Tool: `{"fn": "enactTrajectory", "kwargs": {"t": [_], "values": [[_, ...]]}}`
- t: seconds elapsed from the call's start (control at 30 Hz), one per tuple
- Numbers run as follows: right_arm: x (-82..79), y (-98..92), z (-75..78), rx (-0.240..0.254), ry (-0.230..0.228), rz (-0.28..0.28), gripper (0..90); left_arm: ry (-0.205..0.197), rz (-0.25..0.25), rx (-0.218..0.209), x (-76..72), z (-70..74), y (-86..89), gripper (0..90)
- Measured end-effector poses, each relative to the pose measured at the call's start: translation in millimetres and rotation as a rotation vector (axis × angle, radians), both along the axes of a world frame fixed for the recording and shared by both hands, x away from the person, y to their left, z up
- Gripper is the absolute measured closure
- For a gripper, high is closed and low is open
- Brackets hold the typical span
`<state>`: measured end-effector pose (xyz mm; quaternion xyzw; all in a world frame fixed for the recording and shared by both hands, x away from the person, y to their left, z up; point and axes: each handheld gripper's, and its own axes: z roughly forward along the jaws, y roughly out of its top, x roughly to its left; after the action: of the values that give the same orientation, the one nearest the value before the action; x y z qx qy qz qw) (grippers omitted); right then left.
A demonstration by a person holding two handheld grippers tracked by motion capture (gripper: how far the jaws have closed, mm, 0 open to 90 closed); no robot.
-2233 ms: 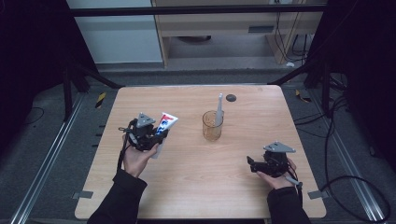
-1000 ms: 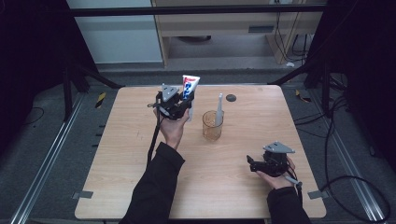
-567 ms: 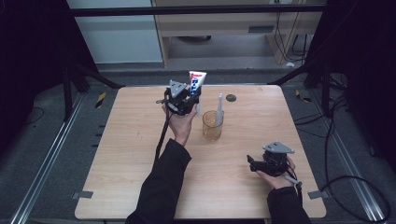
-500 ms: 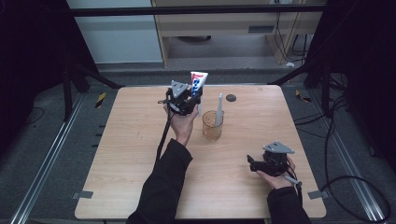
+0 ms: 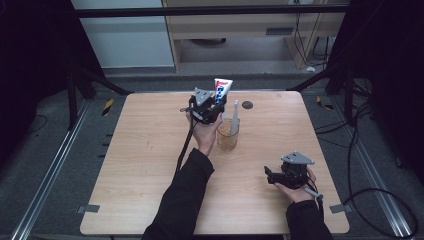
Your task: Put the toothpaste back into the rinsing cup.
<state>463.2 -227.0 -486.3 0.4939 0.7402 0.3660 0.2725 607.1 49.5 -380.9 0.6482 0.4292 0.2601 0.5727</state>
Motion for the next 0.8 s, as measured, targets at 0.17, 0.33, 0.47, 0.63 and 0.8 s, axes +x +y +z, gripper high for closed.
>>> {"fn": "enactTrajectory", "kwargs": {"t": [0.17, 0.33, 0.47, 0.63, 0.8], "values": [[-0.3, -0.5, -0.2, 0.001, 0.007, -0.002, 11.5, 0.005, -0.023, 0.008, 1.0, -5.7, -8.1, 69.2], [-0.2, -0.1, -0.5, -0.004, 0.003, 0.002, 11.6, 0.016, -0.037, 0.018, 2.7, -10.8, -10.5, 69.1], [0.1, 0.0, -0.9, -0.011, 0.001, 0.003, 11.7, 0.026, -0.044, 0.029, 4.5, -16.1, -11.8, 69.0], [0.2, 0.2, -1.0, -0.009, -0.001, 0.006, 11.7, 0.035, -0.054, 0.041, 5.7, -21.0, -12.8, 68.7], [0.1, 0.1, -1.0, -0.011, -0.002, 0.008, 11.7, 0.053, -0.069, 0.069, 6.6, -26.4, -14.8, 68.1]]}}
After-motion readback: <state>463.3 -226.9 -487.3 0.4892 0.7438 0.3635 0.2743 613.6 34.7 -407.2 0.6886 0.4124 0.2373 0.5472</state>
